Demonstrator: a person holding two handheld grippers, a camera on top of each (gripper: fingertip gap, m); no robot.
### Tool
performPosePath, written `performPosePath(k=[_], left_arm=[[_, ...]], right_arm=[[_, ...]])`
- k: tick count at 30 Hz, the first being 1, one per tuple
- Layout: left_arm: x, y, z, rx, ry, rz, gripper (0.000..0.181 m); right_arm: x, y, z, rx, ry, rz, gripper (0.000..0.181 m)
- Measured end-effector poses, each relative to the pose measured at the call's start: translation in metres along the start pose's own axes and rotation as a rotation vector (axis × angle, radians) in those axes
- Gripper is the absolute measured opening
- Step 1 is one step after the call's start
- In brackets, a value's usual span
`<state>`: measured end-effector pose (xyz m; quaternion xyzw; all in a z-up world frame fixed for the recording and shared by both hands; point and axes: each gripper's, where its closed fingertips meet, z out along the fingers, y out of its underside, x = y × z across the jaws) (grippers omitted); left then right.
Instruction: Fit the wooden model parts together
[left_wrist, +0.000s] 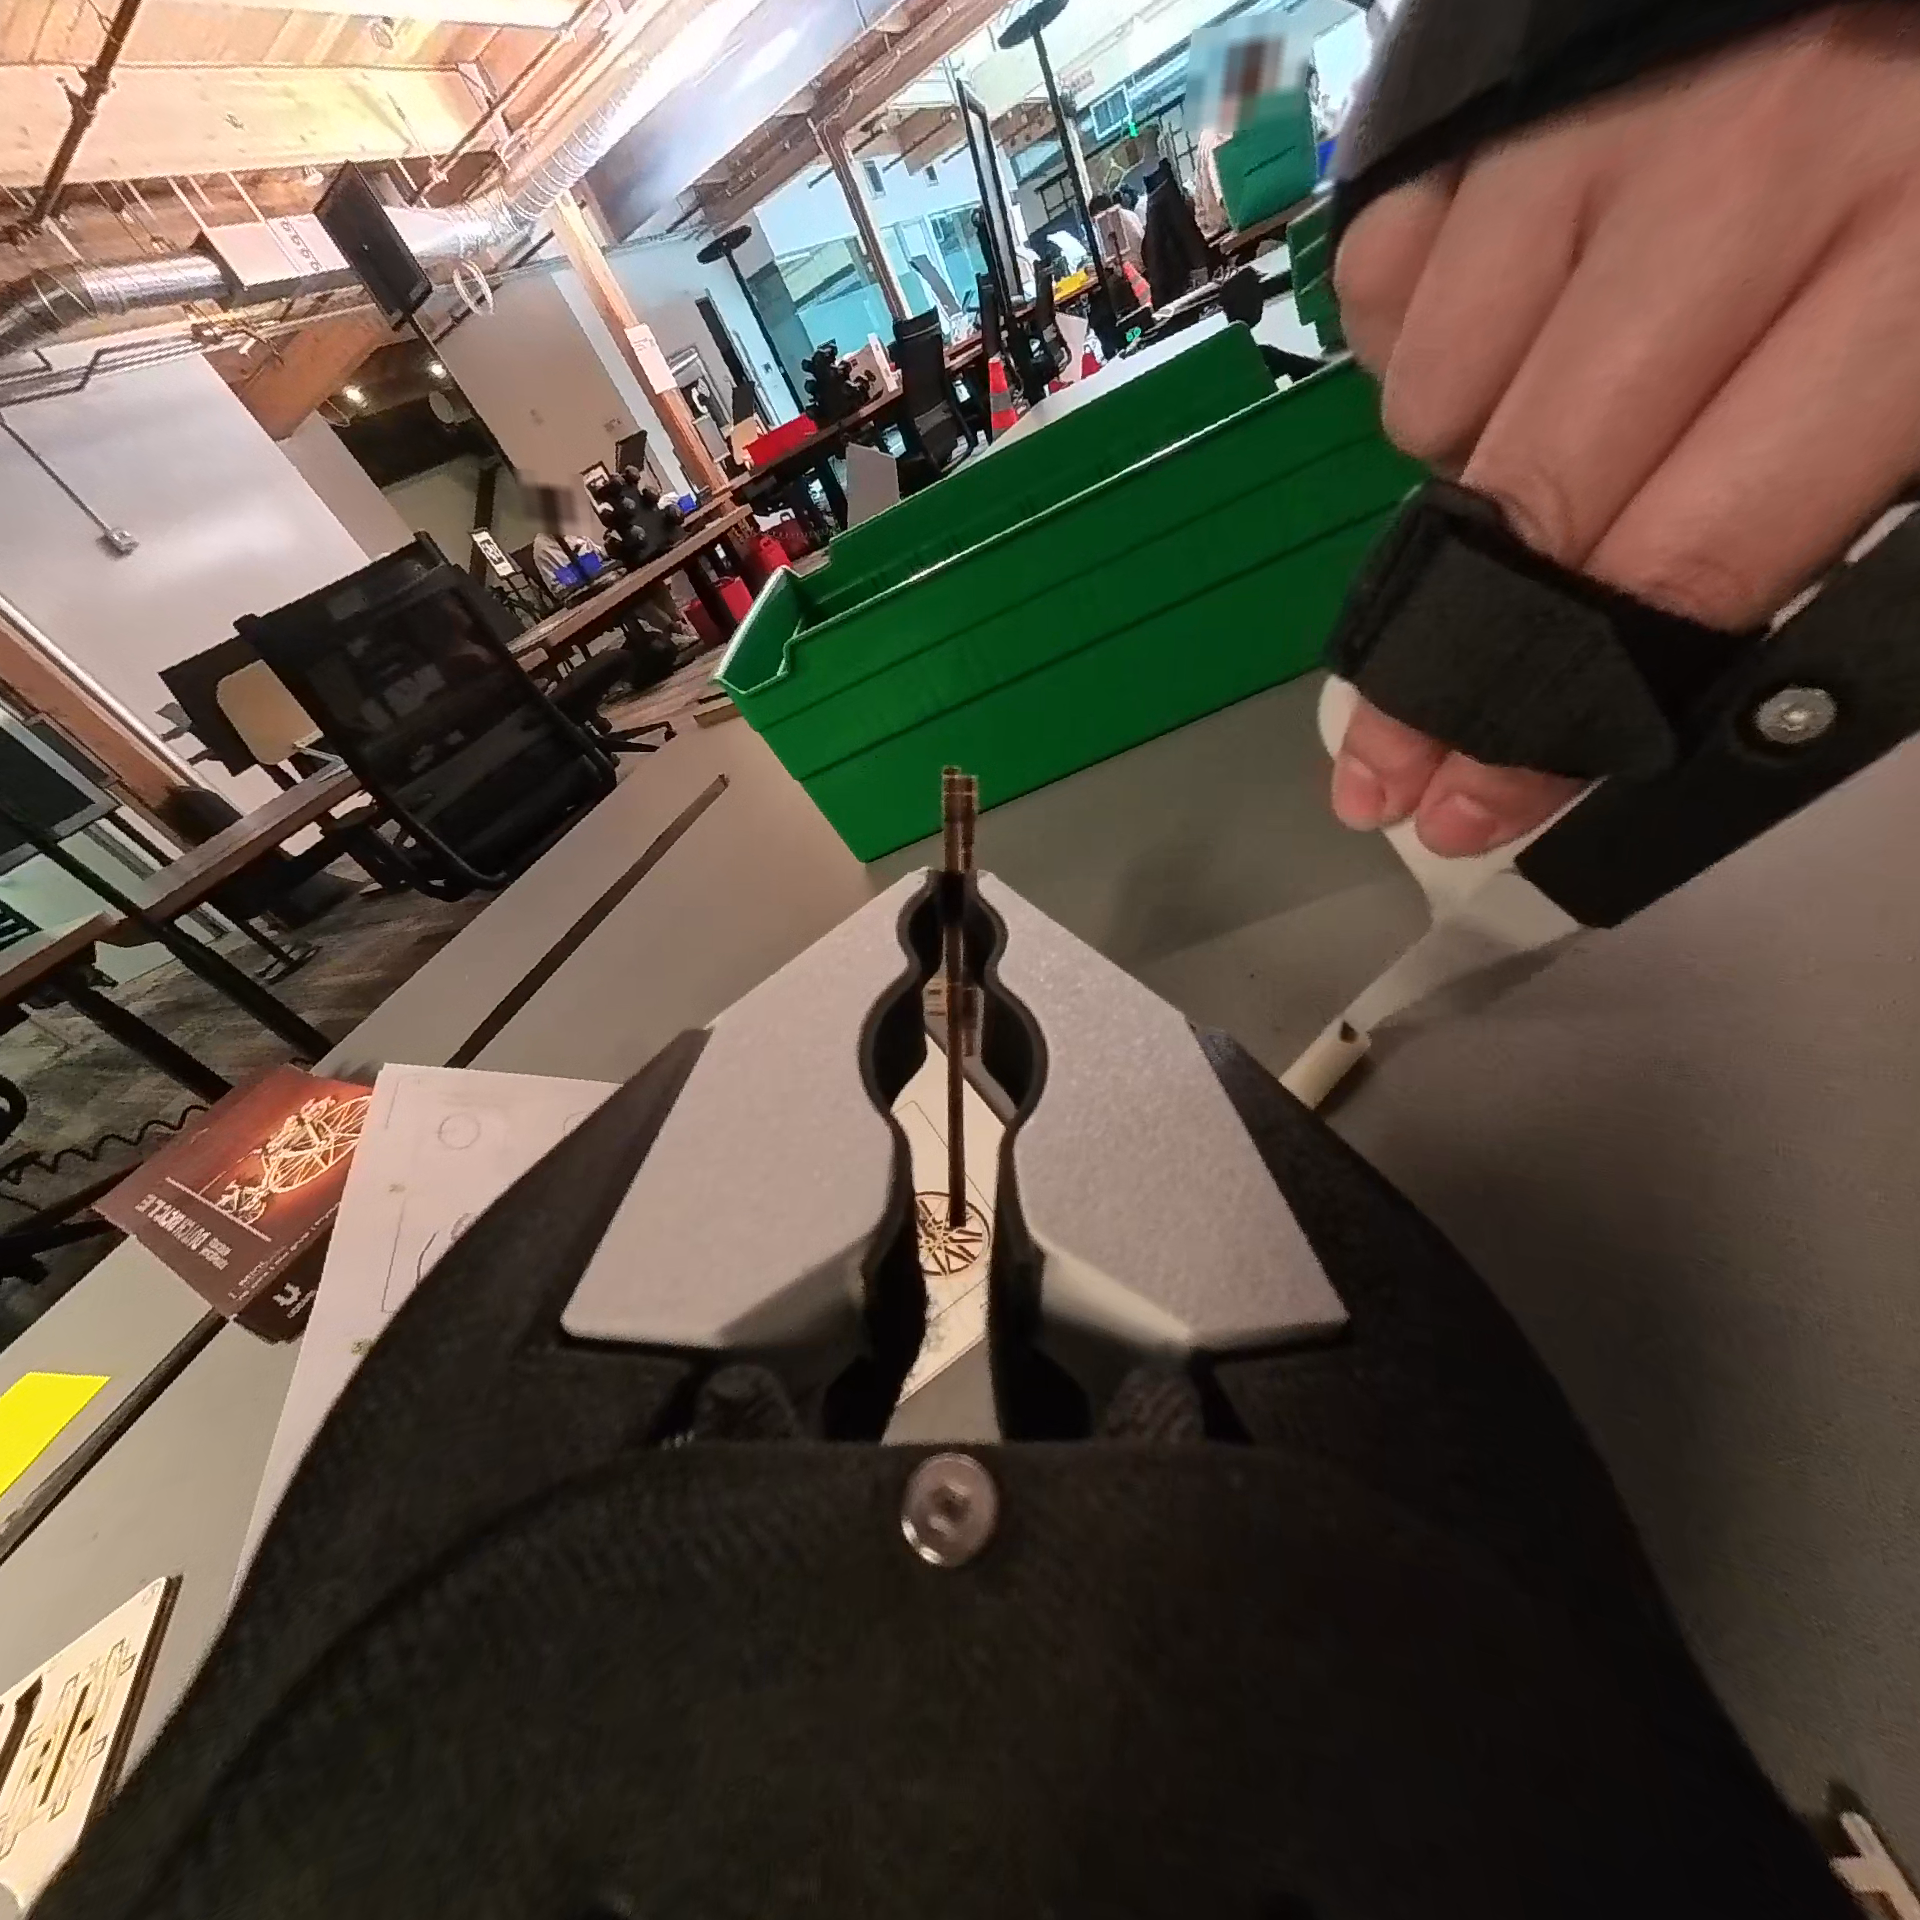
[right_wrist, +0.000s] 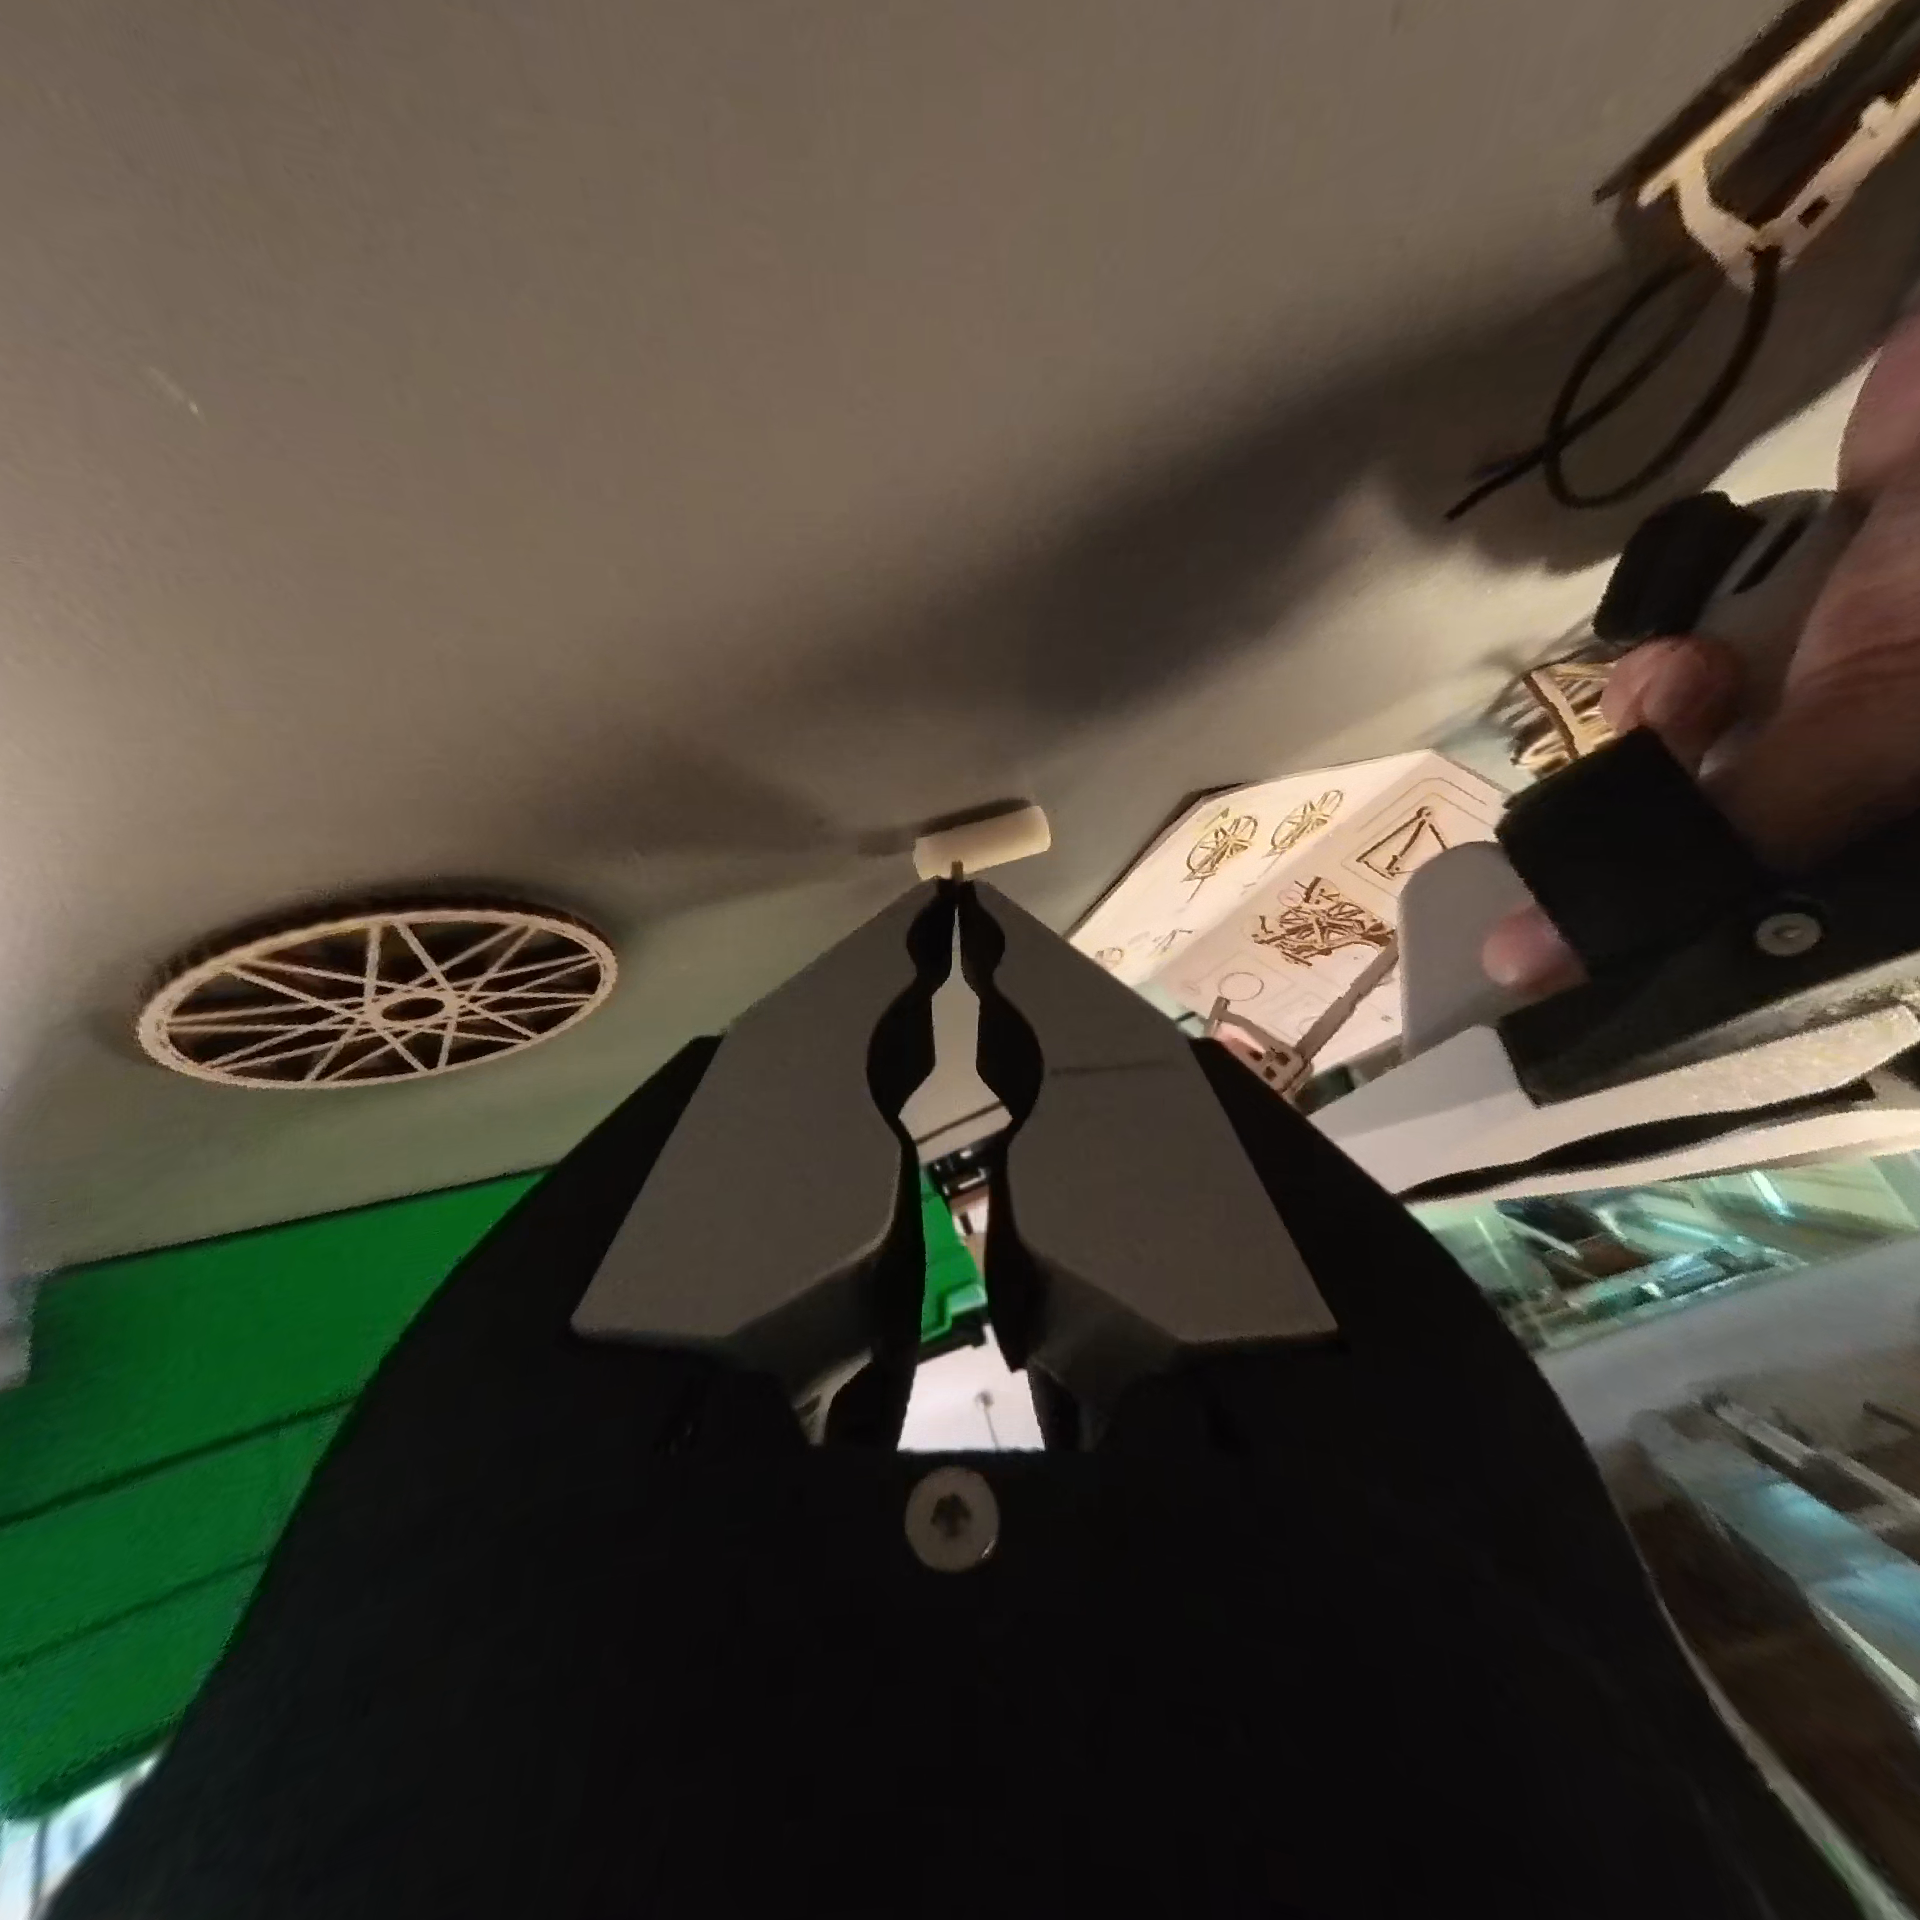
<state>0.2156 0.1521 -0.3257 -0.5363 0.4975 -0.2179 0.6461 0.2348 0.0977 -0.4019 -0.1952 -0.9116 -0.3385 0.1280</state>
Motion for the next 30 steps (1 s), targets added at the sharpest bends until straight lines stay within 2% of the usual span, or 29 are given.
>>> performPosePath(k=[8, 10, 12, 14, 16, 18, 21, 22, 24, 26, 30], left_arm=[[0.001, 0.0, 0.0, 0.0, 0.005, 0.0, 0.001], [0.0, 0.0, 0.0, 0.001, 0.002, -0.002, 0.001], [-0.003, -0.001, -0.001, 0.007, -0.01, -0.016, 0.001], [-0.008, -0.003, -0.002, 0.028, -0.026, -0.057, 0.001], [-0.015, -0.005, -0.004, 0.048, -0.038, -0.121, 0.001], [-0.022, -0.004, -0.006, 0.061, -0.05, -0.177, 0.001], [-0.026, -0.004, -0.007, 0.08, -0.046, -0.224, 0.001], [-0.026, -0.005, -0.008, 0.088, -0.04, -0.227, 0.001], [-0.029, -0.005, -0.009, 0.087, -0.046, -0.224, 0.001], [-0.029, -0.005, -0.009, 0.087, -0.045, -0.202, 0.001], [-0.023, -0.007, -0.007, 0.088, -0.031, -0.159, 0.001]], right_arm=[[-0.001, 0.003, 0.0, -0.03, -0.01, -0.044, 0.0], [0.005, 0.008, -0.001, -0.044, 0.014, 0.006, 0.0], [0.022, 0.029, -0.005, -0.12, 0.103, 0.196, 0.0], [0.041, 0.054, -0.012, -0.169, 0.235, 0.601, 0.0], [0.051, 0.057, -0.014, -0.037, 0.305, 1.119, 0.0], [0.068, 0.057, -0.022, 0.196, 0.437, 1.53, 0.0], [0.075, 0.07, -0.03, 0.461, 0.558, 1.907, 0.0], [0.079, 0.076, -0.034, 0.593, 0.595, 2.005, 0.0], [0.086, 0.086, -0.043, 0.872, 0.645, 2.138, 0.0], [0.089, 0.088, -0.043, 1.008, 0.62, 2.174, 0.0], [0.086, 0.086, -0.04, 0.986, 0.592, 2.167, 0.0]])
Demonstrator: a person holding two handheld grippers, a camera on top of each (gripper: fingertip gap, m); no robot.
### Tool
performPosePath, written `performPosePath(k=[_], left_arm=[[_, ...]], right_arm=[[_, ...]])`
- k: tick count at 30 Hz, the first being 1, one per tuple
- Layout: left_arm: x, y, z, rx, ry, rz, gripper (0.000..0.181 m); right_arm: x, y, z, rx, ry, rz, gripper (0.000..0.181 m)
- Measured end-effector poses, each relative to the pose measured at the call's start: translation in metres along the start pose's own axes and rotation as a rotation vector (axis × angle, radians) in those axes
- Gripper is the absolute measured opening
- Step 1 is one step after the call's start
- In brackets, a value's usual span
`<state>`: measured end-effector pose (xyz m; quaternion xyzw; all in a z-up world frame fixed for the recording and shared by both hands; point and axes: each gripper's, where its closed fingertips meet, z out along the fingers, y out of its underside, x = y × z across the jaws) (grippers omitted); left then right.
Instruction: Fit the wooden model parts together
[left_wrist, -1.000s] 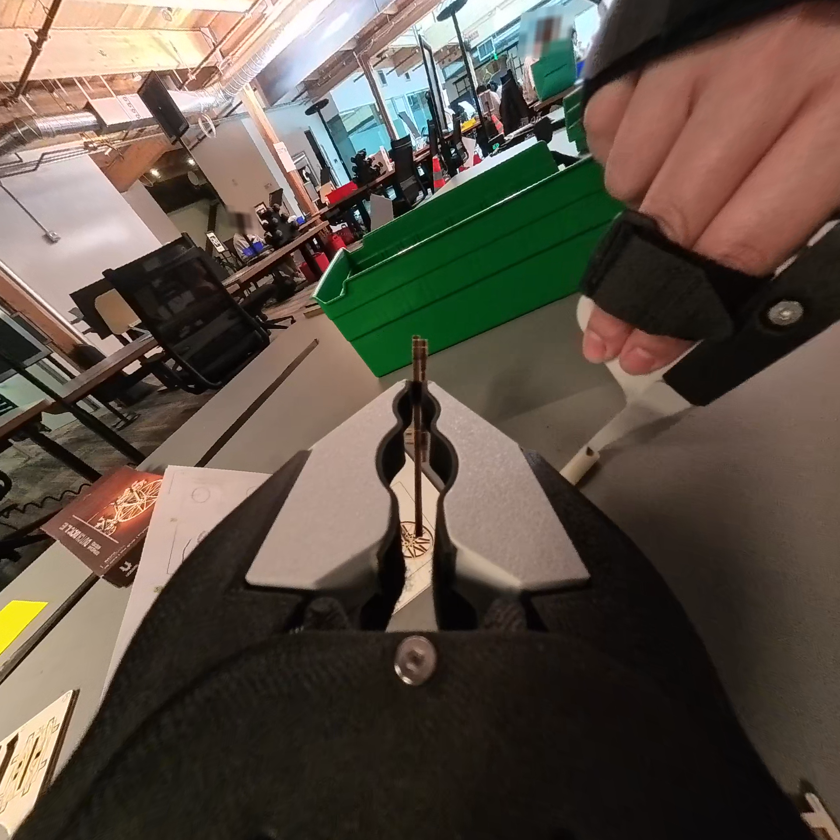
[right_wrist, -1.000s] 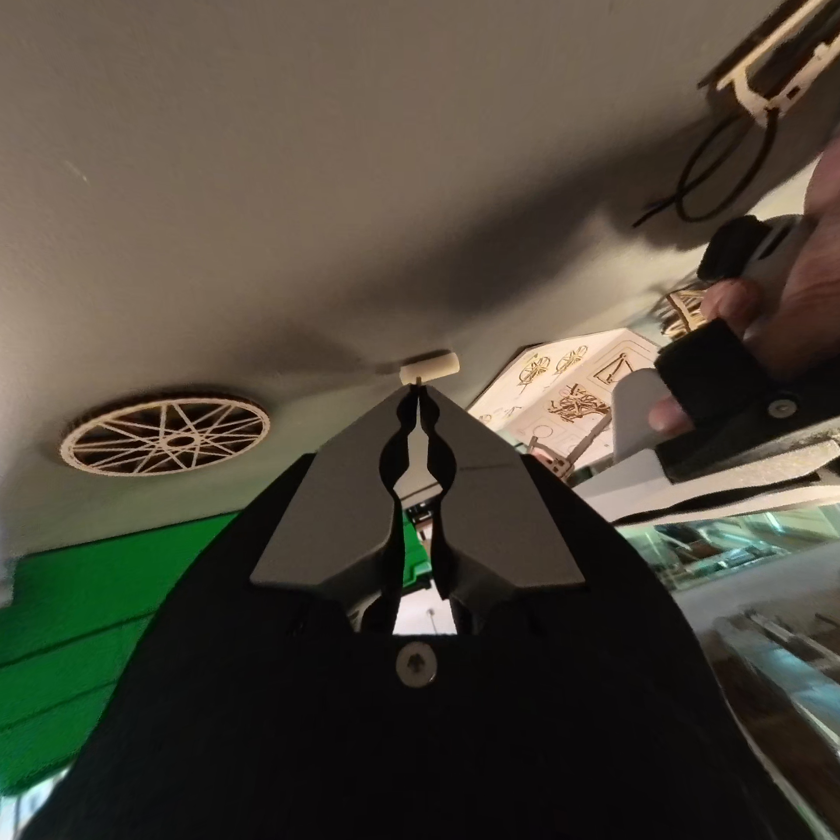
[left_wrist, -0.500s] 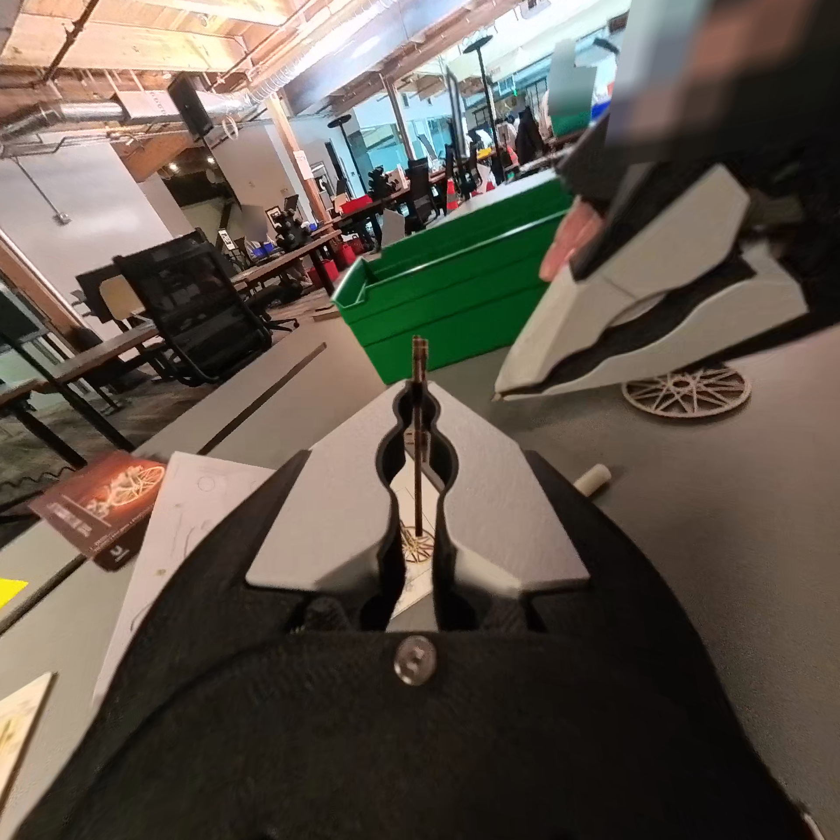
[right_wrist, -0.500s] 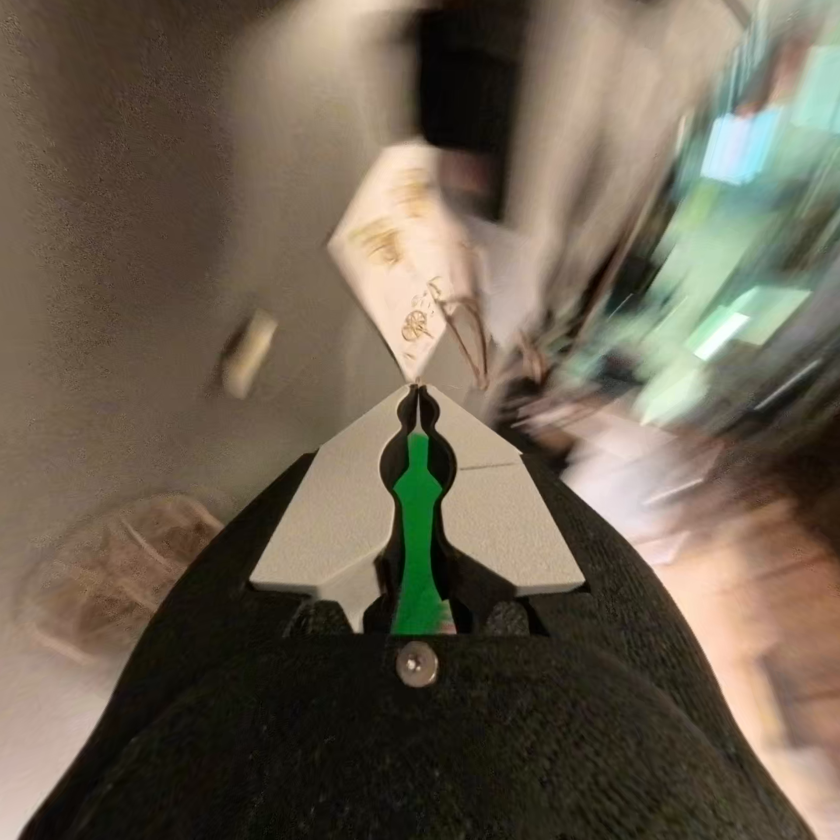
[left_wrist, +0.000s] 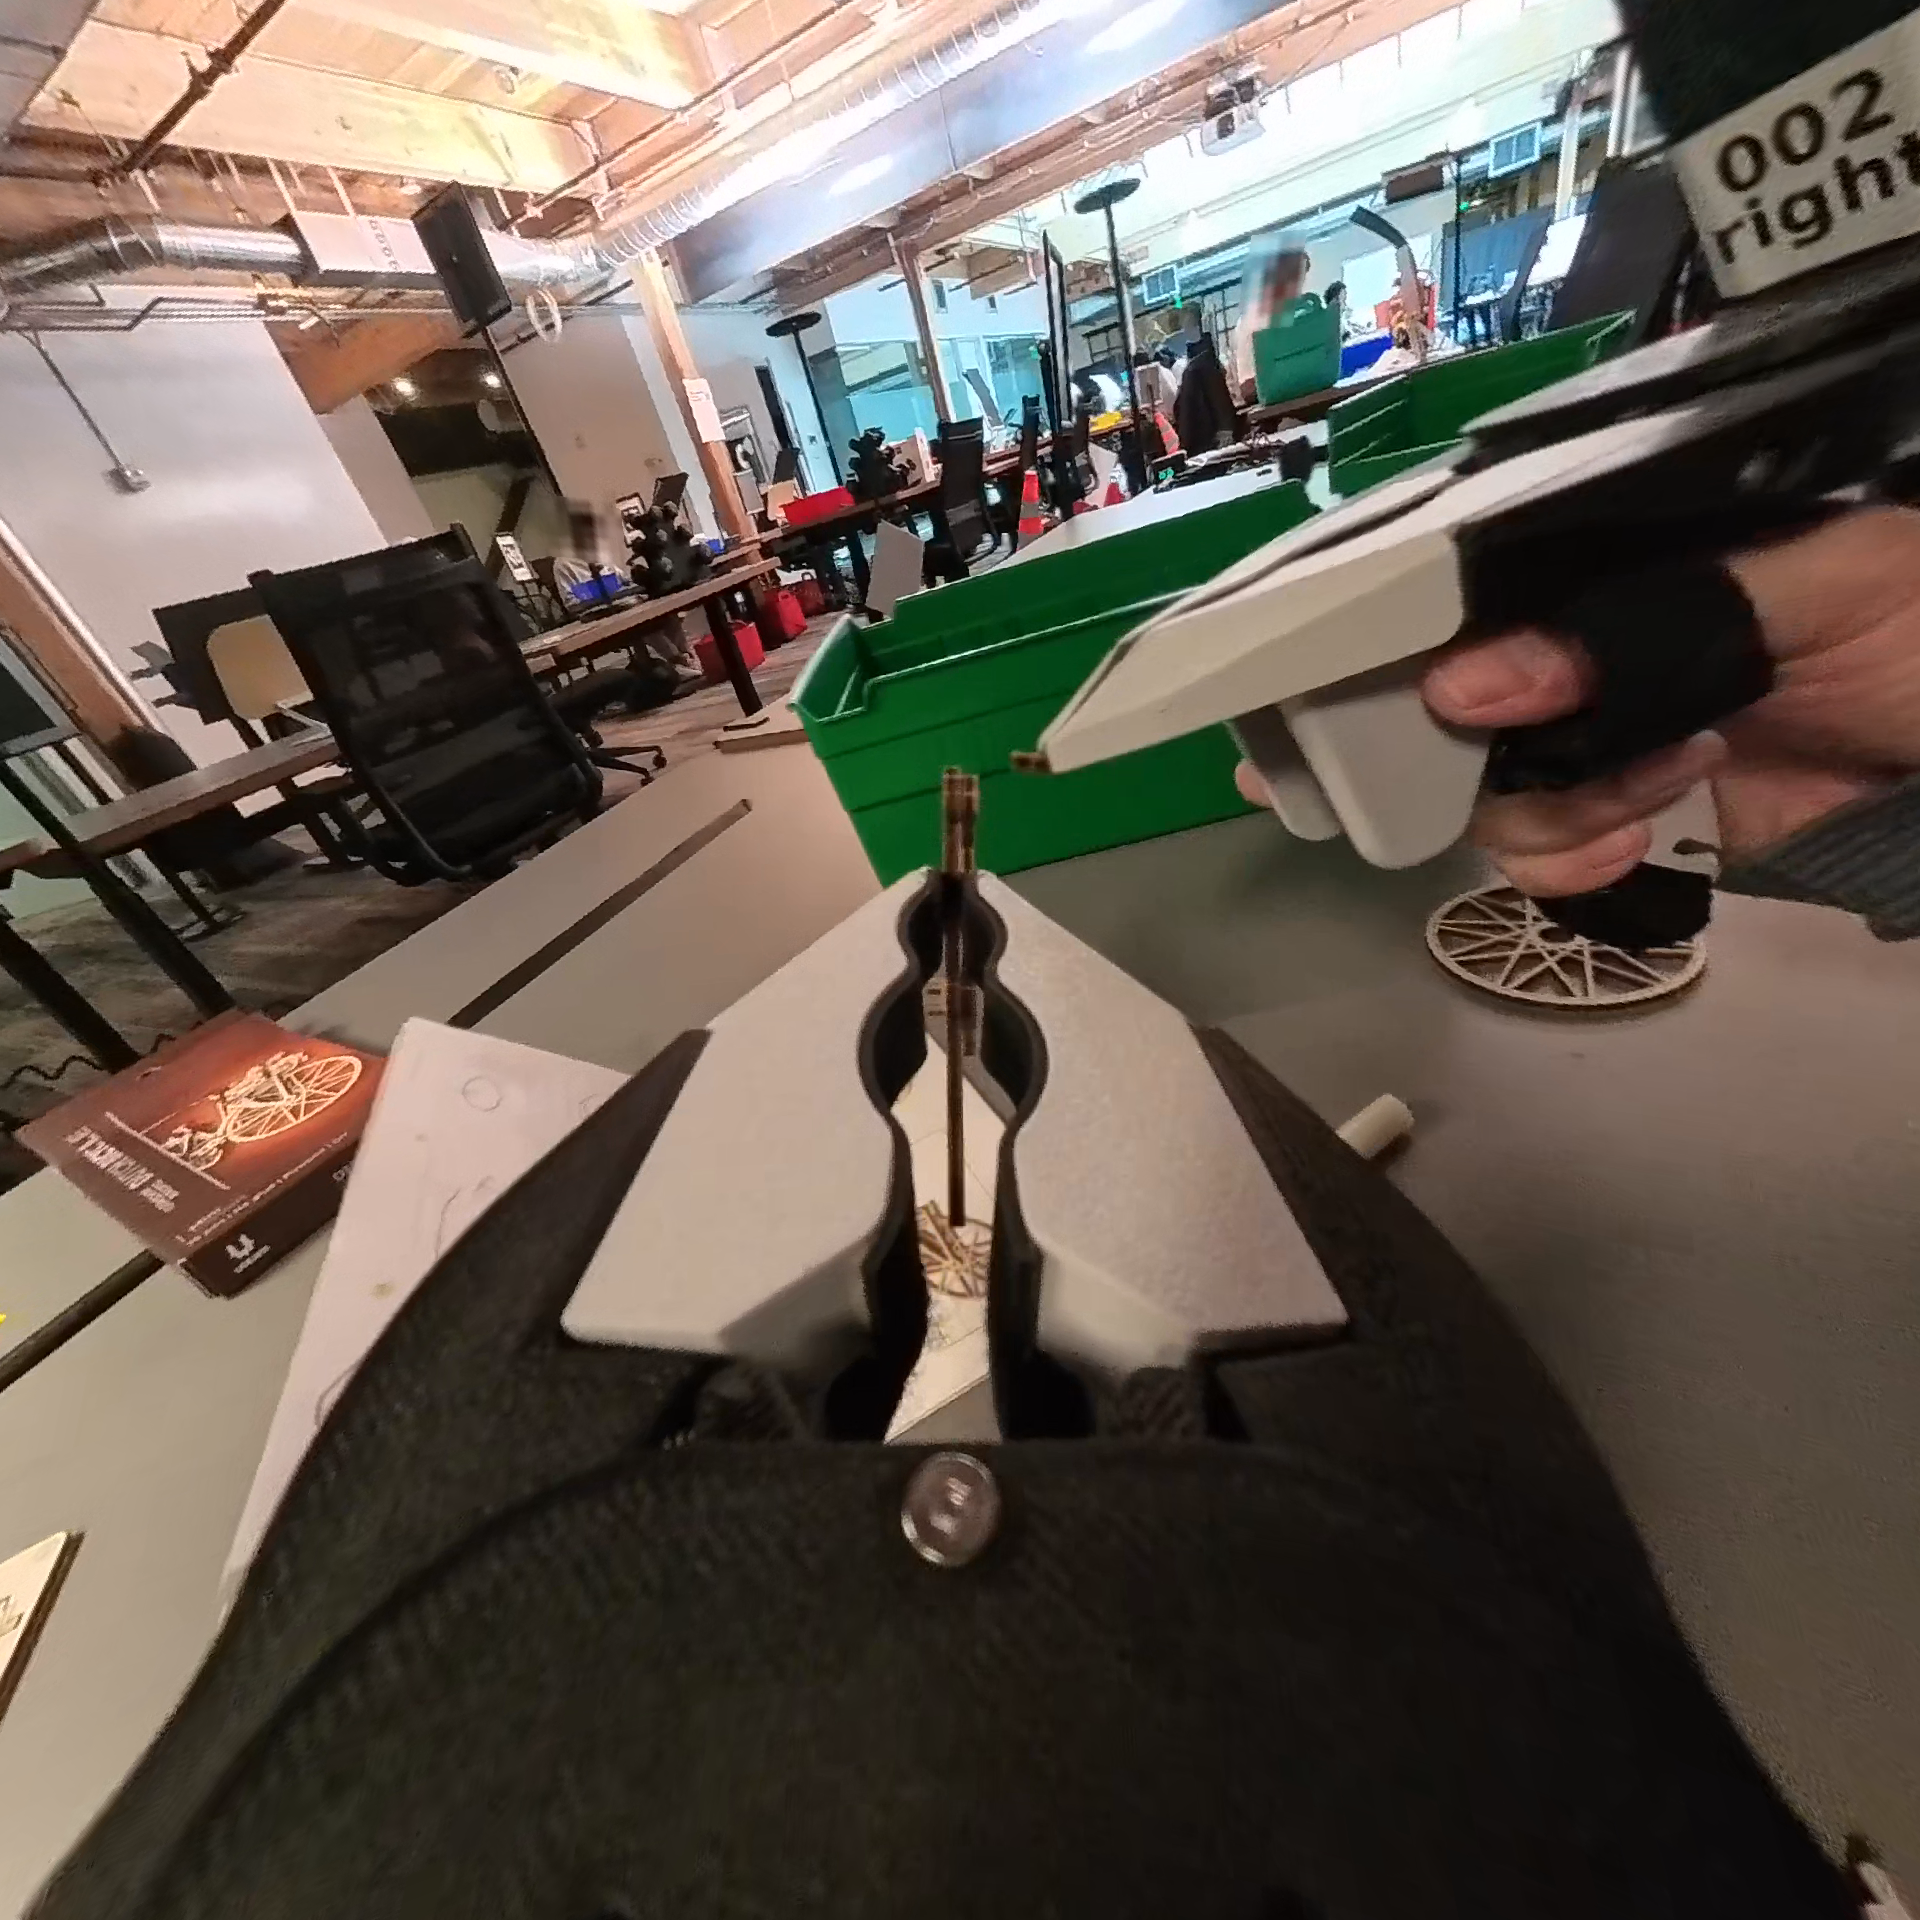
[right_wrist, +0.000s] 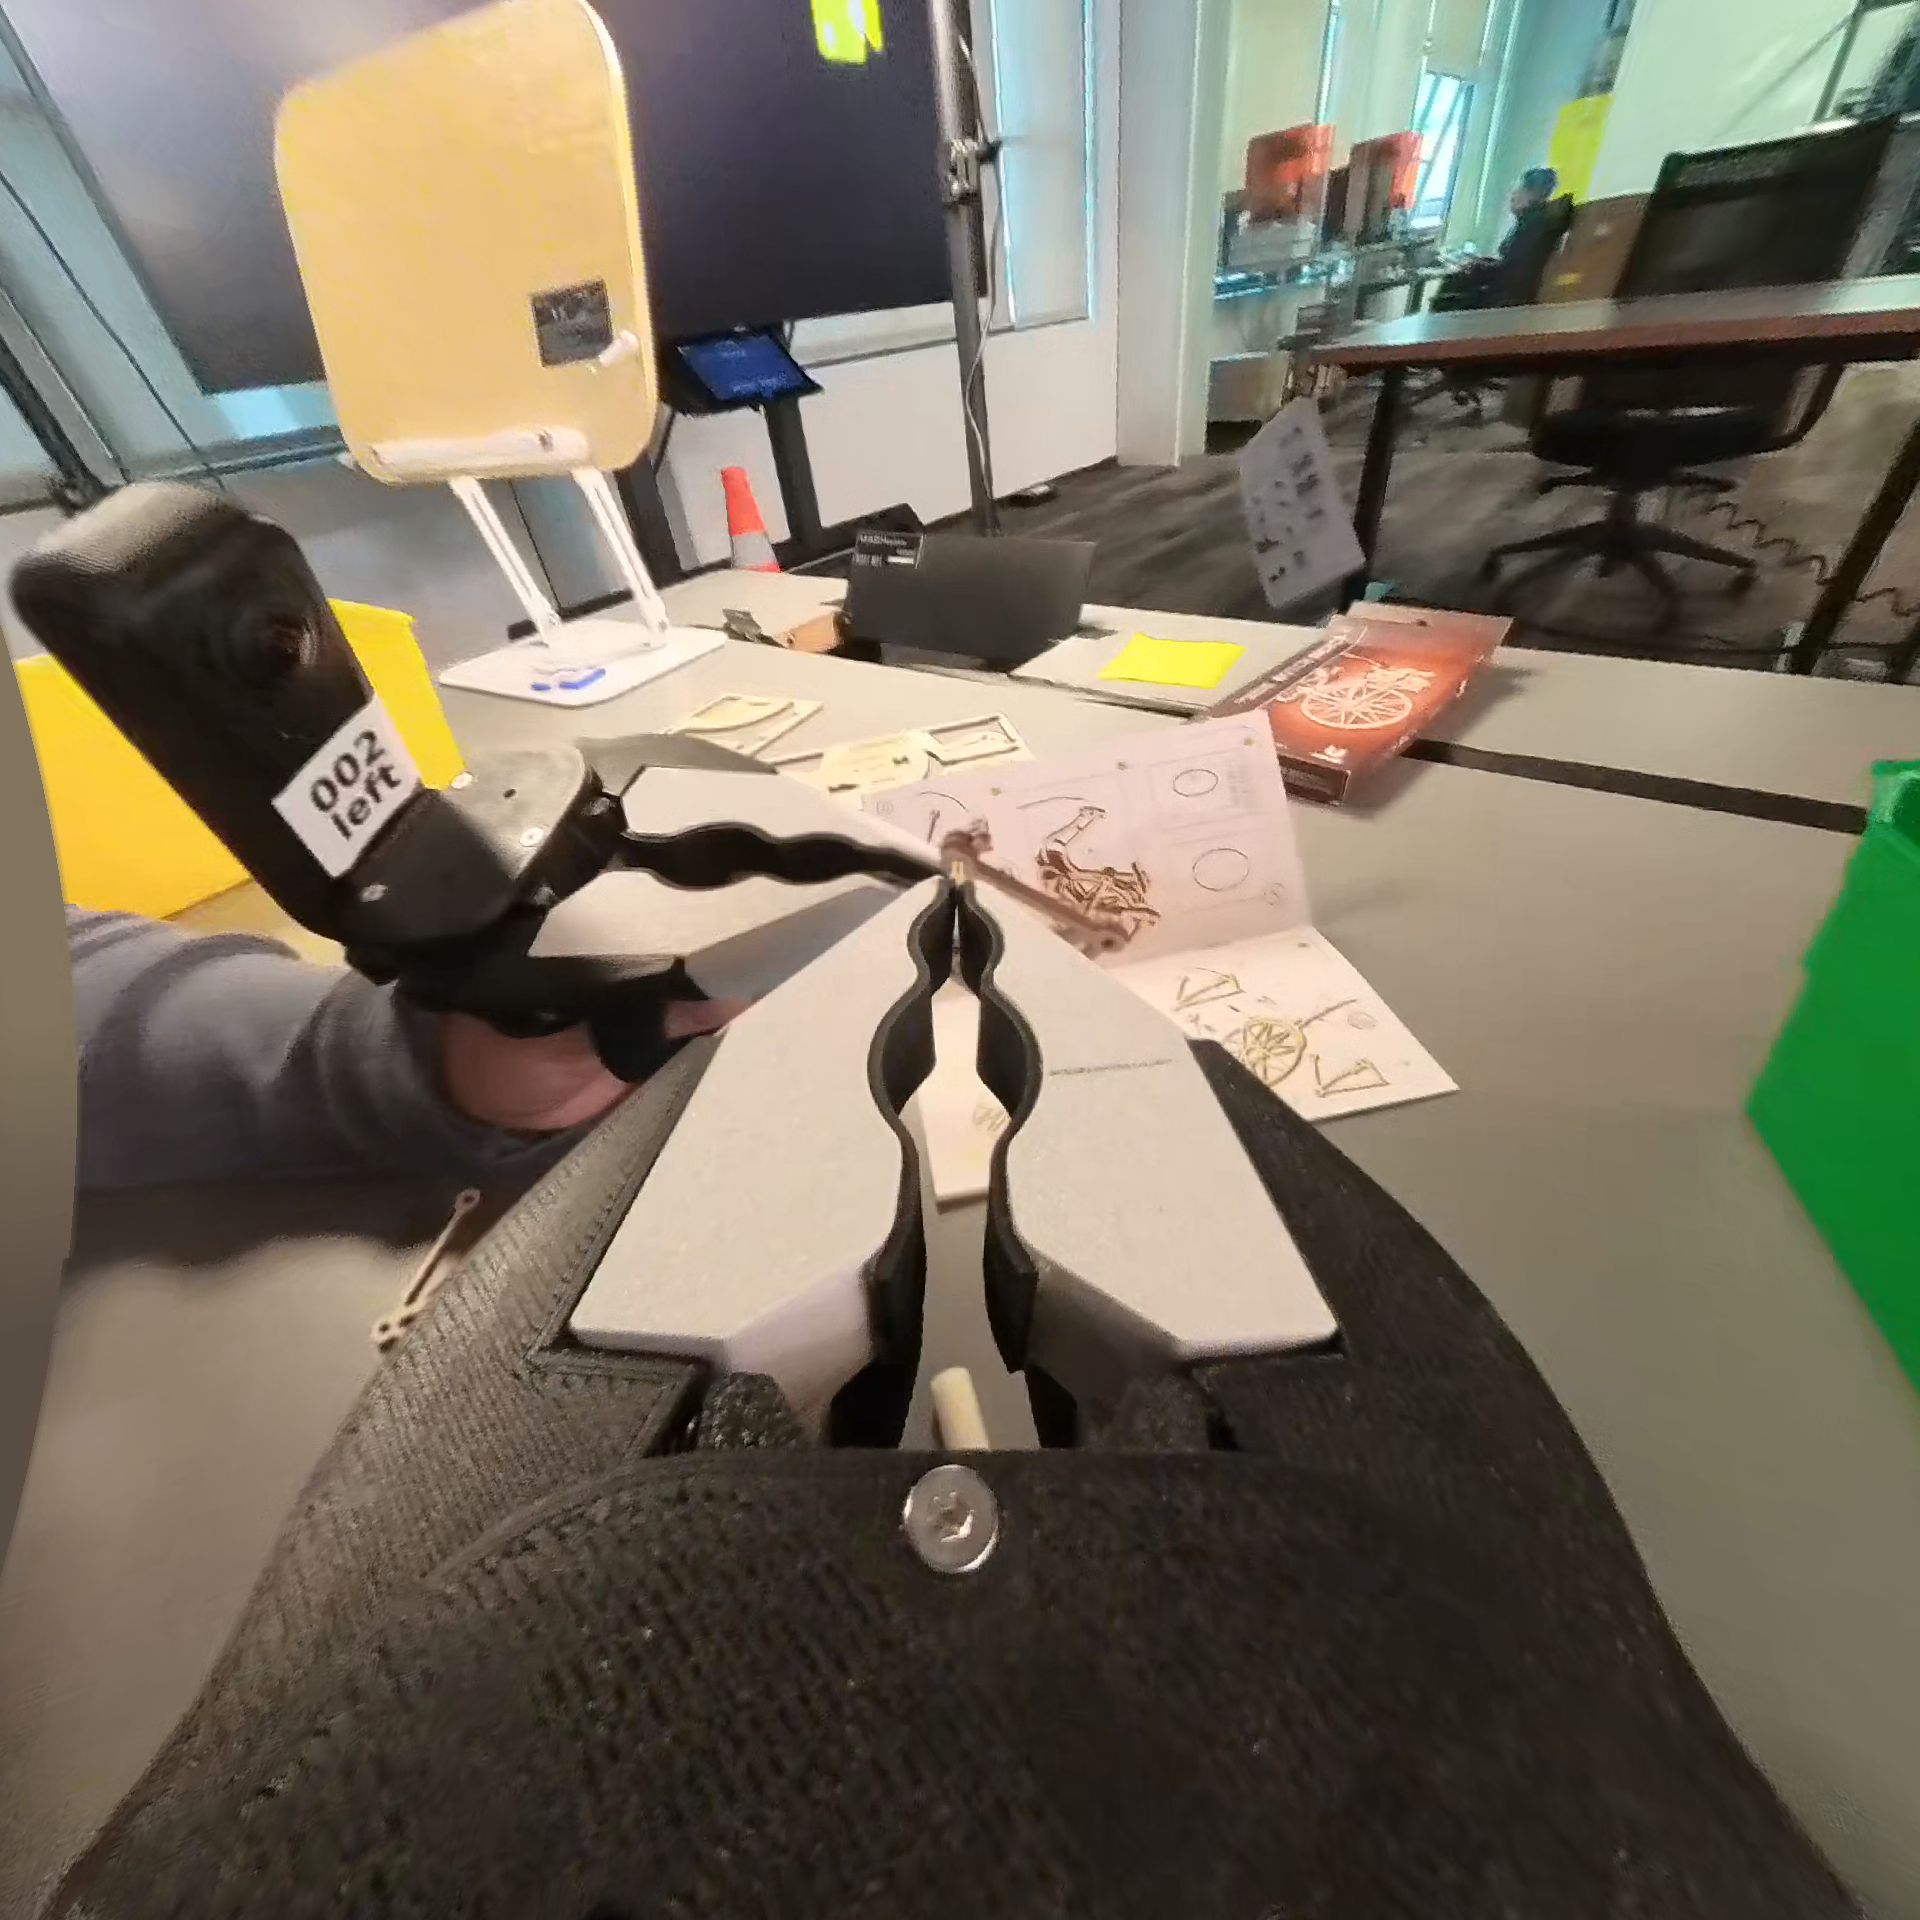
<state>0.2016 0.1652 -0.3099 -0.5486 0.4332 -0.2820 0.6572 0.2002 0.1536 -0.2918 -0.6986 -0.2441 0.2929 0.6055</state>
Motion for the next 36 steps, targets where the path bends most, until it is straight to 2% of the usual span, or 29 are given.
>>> performPosePath(k=[3, 26, 36], left_arm=[[0.008, 0.002, 0.003, -0.013, 0.029, 0.02, 0.001], [0.011, 0.003, 0.003, -0.028, 0.018, 0.087, 0.001], [0.01, 0.007, 0.005, -0.058, -0.018, 0.185, 0.001]], right_arm=[[0.001, 0.002, -0.004, -0.006, -0.013, 0.023, 0.0], [0.002, 0.01, -0.005, -0.037, -0.029, 0.063, 0.0], [0.006, 0.014, -0.006, -0.027, -0.028, 0.144, 0.0]])
